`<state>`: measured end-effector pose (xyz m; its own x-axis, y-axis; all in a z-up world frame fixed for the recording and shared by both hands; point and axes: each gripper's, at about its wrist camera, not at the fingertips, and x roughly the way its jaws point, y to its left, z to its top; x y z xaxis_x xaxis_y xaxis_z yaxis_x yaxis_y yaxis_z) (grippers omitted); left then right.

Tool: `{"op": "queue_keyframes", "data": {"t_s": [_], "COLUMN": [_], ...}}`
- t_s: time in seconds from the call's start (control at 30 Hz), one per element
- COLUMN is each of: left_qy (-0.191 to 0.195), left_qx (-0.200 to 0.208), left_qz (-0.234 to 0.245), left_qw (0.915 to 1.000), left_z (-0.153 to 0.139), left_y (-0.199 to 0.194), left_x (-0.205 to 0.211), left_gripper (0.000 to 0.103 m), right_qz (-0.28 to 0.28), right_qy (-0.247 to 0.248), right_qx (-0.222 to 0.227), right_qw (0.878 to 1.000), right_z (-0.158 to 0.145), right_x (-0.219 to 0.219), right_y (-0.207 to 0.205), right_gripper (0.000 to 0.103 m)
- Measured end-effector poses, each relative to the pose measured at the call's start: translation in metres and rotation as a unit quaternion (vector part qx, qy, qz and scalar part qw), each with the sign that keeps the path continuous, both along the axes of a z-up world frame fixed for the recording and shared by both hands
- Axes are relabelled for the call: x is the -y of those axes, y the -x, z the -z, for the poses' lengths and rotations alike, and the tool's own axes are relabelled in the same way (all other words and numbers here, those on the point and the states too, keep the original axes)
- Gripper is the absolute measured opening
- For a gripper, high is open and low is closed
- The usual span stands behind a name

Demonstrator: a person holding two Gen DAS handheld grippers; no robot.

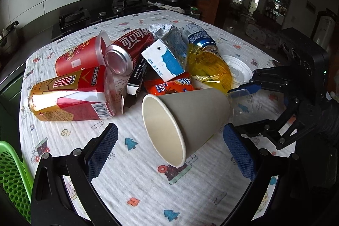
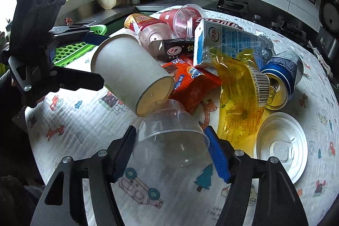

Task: Collect trash
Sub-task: 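Grasp the white paper cup with the left tool while the right tool grasps the clear plastic cup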

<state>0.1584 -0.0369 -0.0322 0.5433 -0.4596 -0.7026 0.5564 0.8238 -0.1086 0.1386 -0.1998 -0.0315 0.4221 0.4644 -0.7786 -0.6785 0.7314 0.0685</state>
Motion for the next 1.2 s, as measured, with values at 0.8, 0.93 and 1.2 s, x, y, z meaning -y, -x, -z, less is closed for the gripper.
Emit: {"op": "queue_keyframes", "data": {"t_s": [0.8,0.93,1.2], "left_qy": [-0.047,-0.076,-0.106], "left_qx": [-0.017,-0.027,-0.018], "left_qz": [0.146,0.15,0.127], "left_qw": [0.988,0.9855,0.986], "left_z": [0.014,0.021,0.031], "left_y": [-0.019,-0.005,0.016], "left_x": [0.029,0.028,0.027], "left_gripper": [0.098,0.098,0.096], "right_qz": [0.013,0.013,0.024], "right_qy": [-0.013,-0.012,-0.02], "right_qx": [-0.017,-0.02,-0.021], "right_qw": [1.0,1.0,0.999], "right_z": [0.007,0.008,0.008], "right_x": [0.004,0.003,0.004], "right_y": [0.001,0.002,0.005], "right_gripper": [0.062,0.062,0.062]}}
